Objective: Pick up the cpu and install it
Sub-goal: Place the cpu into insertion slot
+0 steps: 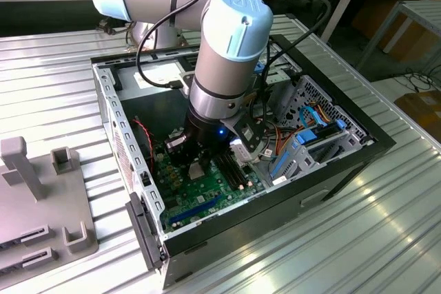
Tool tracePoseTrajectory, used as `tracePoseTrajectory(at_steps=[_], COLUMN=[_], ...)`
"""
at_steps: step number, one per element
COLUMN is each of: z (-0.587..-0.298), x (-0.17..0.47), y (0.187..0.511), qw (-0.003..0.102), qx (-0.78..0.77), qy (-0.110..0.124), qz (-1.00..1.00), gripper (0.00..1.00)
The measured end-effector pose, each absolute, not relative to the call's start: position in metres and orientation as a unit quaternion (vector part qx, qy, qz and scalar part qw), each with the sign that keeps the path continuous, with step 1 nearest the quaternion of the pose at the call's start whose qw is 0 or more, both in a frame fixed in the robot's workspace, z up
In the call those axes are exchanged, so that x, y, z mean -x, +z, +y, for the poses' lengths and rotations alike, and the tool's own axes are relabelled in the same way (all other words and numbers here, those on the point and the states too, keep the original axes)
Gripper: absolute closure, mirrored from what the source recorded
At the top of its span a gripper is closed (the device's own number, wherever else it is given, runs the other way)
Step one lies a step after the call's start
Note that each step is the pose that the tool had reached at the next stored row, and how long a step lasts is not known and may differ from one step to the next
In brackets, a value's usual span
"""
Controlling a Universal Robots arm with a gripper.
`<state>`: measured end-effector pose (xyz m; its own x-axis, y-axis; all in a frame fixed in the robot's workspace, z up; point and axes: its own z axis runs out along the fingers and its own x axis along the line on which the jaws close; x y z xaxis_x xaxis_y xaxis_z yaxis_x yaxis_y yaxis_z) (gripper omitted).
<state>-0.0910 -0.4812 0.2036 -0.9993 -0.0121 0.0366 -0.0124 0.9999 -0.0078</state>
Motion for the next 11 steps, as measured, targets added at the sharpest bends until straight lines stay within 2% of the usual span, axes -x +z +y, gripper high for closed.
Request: tracePoseTrajectory(at_steps=[11], z=[-0.4812], x=[0.0884], y=[0.2022], qw=[0.018], qx=[-0.006], qy=[0.004], qz=[-1.0], gripper=[0.49])
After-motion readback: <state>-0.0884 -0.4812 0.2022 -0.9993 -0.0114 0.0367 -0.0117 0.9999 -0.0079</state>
